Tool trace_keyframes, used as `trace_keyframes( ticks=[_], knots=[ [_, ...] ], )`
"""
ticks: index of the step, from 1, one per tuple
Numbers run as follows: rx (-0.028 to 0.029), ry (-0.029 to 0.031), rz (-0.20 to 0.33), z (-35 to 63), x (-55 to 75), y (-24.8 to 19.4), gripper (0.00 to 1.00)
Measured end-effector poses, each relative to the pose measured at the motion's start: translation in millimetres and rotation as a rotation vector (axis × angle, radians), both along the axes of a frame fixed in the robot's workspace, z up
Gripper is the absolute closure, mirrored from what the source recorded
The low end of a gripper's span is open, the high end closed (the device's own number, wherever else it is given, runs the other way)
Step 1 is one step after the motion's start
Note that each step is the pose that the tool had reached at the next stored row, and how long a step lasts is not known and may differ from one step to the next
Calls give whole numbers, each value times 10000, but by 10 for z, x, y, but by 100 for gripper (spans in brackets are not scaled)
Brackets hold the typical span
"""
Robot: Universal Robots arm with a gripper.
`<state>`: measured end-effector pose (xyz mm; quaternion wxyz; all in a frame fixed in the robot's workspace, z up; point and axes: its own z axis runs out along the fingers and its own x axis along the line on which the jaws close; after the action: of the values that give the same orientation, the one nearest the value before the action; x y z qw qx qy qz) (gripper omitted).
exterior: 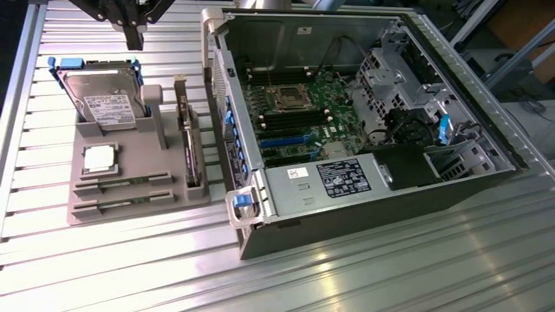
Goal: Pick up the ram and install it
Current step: 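Reach for the ram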
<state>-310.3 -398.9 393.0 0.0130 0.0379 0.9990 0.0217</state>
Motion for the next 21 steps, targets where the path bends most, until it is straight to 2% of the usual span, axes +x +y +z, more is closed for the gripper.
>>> trace_keyframes(
  ticks=[21],
  knots=[
    [0,-1,0,-1,-394,0,89]
  ],
)
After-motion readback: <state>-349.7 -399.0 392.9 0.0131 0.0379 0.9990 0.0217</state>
